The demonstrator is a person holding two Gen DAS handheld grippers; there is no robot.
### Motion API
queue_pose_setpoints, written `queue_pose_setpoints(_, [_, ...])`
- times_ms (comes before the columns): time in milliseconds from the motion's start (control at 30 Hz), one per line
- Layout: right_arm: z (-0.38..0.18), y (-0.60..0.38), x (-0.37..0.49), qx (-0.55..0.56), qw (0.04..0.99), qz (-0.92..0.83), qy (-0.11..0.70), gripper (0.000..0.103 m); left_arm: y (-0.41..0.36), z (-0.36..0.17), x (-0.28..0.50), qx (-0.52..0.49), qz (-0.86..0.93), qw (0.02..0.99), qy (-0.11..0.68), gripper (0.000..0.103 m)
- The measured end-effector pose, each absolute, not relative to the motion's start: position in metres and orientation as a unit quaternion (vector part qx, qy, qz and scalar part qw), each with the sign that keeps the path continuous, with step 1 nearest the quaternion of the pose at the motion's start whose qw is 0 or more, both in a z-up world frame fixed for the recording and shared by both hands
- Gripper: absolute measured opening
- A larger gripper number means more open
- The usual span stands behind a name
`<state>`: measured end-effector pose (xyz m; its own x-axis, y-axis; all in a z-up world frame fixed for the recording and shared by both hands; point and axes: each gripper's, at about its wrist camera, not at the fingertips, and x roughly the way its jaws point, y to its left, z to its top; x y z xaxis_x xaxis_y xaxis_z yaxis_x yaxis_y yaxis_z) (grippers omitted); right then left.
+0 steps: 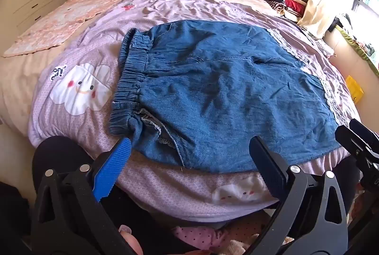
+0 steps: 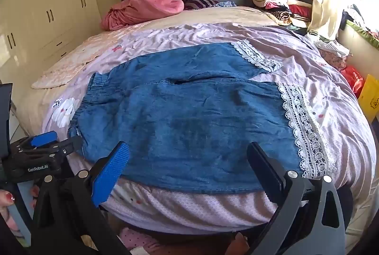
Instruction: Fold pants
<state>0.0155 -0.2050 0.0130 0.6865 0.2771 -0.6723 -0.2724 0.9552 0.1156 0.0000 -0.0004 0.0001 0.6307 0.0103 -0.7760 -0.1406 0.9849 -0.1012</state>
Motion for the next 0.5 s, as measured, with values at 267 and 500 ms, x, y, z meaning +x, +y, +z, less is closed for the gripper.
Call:
queue_pose_setpoints(267, [0.0159, -0.2037, 0.0136, -0.003, 0.920, 0.147, 0.362, 0.099, -0.0012, 0.0016, 0.0057, -0.079, 0.038, 0.900, 0.428, 0.094])
queue_pose_setpoints(500, [0.0185, -0.2013, 0.0107, -0.009, 0.922, 0.148, 0.358, 0.099, -0.0003, 0.0052, -0.0020, -0.078, 0.033, 0.903, 0.422, 0.094])
